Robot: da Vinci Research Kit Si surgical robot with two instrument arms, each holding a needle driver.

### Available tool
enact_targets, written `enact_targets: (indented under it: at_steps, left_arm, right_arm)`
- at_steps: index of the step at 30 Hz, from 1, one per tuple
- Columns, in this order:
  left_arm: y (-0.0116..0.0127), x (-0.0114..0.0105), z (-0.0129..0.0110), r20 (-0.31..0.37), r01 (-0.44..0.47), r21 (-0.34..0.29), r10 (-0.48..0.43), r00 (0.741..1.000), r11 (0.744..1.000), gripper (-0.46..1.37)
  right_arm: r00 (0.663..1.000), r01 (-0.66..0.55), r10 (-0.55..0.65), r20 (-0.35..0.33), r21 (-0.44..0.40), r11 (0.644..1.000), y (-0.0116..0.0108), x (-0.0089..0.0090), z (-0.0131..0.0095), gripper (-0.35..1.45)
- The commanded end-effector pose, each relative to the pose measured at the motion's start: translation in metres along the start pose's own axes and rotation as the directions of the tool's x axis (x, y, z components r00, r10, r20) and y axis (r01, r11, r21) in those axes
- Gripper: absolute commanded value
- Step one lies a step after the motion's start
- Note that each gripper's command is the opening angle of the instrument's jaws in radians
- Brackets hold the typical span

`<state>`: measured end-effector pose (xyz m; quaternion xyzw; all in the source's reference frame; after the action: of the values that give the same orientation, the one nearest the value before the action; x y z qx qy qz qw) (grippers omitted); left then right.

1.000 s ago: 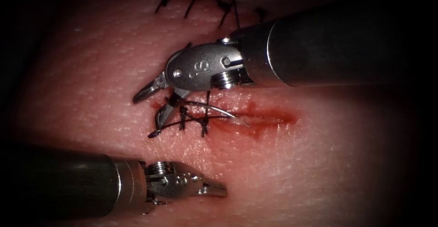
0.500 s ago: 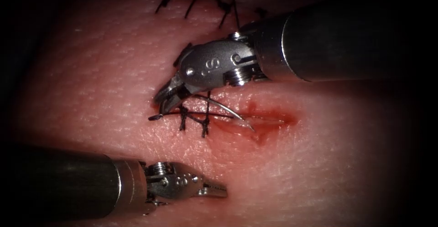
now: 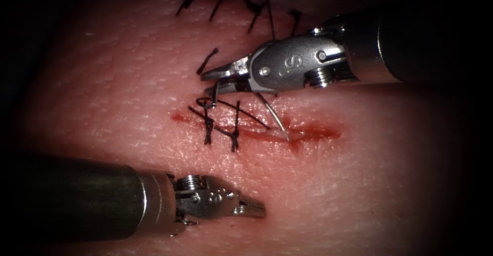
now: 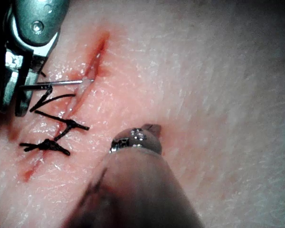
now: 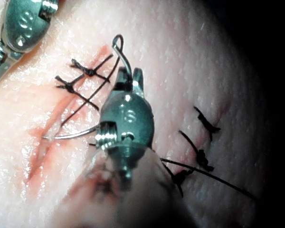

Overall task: Wound Closure
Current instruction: Pass the needle through the tissue on the bottom of the cut.

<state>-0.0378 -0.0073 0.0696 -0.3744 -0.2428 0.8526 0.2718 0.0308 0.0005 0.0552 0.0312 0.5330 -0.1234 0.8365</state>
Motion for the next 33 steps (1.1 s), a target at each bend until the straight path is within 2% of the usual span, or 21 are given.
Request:
enact_targets:
  at_steps: [1,10,15,19,24,27,33]
  left_arm:
    - [0.0,0.0,0.0,-0.002,-0.003,-0.006,0.003,1.0,1.0,-0.35]
    - [-0.0005,0.0002,0.0006,-0.005,-0.004,-0.005,0.004,1.0,1.0,-0.35]
    - [-0.0006,-0.0012,0.0013,-0.007,-0.008,0.005,0.008,1.0,1.0,-0.34]
    - [-0.0003,-0.0033,0.0017,-0.009,0.003,-0.003,-0.003,1.0,1.0,-0.34]
    - [0.0002,-0.0073,0.0021,-0.012,0.022,-0.026,-0.023,1.0,0.999,-0.32]
    - [0.0001,-0.0081,0.0018,-0.013,0.033,-0.029,-0.034,0.999,0.999,-0.33]
    - [0.0,-0.0076,0.0011,-0.011,0.035,-0.038,-0.035,0.999,0.999,-0.33]
  right_arm:
    - [1.0,-0.005,0.005,-0.003,-0.019,1.0,0.0002,0.0,-0.0001,-0.35]
    - [1.0,0.0,-0.001,-0.019,-0.065,0.998,0.0023,0.0006,-0.0002,-0.35]
    - [1.0,0.006,-0.008,-0.023,-0.083,0.997,0.0033,0.0007,0.0,-0.35]
    - [0.999,0.006,-0.009,-0.03,-0.091,0.996,0.0029,0.0008,-0.0001,-0.35]
    - [0.999,-0.004,-0.001,-0.039,-0.123,0.992,0.0021,0.001,-0.0003,-0.35]
    - [0.999,-0.009,0.004,-0.038,-0.144,0.99,0.0018,0.0012,-0.0004,-0.35]
    - [0.999,-0.021,0.015,-0.034,-0.198,0.98,0.0006,0.001,-0.0007,-0.35]
